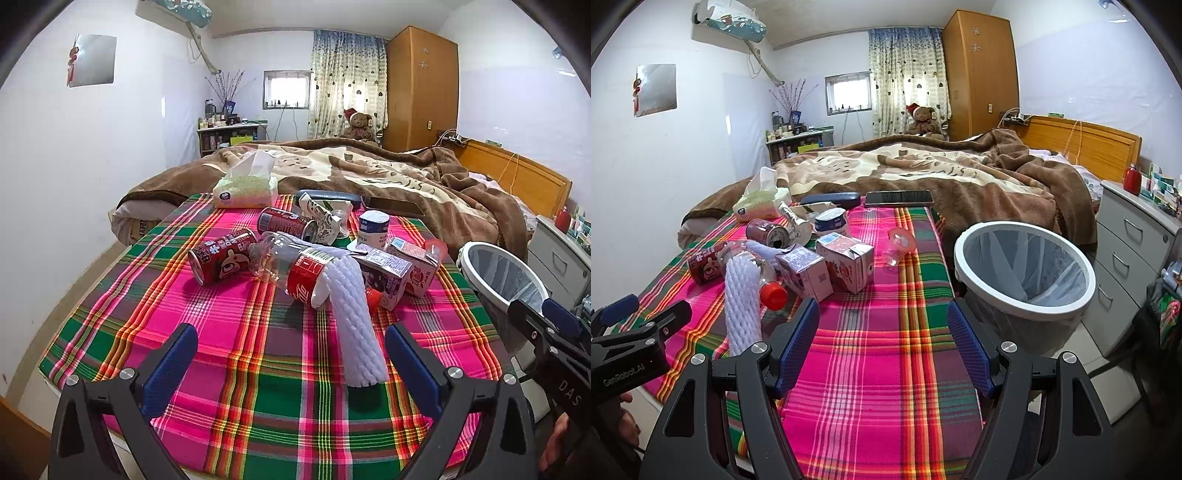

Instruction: Collect trash

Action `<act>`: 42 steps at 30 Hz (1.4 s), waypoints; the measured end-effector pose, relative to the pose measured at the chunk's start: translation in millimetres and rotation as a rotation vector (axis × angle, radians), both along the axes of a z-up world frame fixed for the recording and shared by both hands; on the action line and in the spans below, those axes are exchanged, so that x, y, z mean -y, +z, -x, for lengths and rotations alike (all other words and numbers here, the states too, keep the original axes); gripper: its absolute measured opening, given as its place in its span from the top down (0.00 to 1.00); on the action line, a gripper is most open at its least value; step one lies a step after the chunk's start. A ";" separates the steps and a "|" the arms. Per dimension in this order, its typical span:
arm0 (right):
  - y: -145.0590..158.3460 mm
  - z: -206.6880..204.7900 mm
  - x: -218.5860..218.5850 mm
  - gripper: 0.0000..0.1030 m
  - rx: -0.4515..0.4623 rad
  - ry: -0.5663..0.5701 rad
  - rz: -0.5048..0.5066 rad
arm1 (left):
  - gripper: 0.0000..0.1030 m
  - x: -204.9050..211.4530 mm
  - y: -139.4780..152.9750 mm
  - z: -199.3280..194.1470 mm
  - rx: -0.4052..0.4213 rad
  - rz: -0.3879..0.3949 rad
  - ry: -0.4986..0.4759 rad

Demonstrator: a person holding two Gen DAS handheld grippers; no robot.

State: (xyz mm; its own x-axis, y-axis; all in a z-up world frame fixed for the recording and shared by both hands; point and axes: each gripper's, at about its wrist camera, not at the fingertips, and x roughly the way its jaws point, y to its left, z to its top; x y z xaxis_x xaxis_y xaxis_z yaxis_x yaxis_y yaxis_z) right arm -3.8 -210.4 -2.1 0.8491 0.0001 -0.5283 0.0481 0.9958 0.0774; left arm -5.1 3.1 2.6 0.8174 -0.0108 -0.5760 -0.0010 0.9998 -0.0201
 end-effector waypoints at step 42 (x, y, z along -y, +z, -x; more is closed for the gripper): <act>2.9 -1.4 1.5 0.29 0.005 0.004 0.006 | 0.01 -3.0 1.9 -0.9 0.004 0.012 -0.002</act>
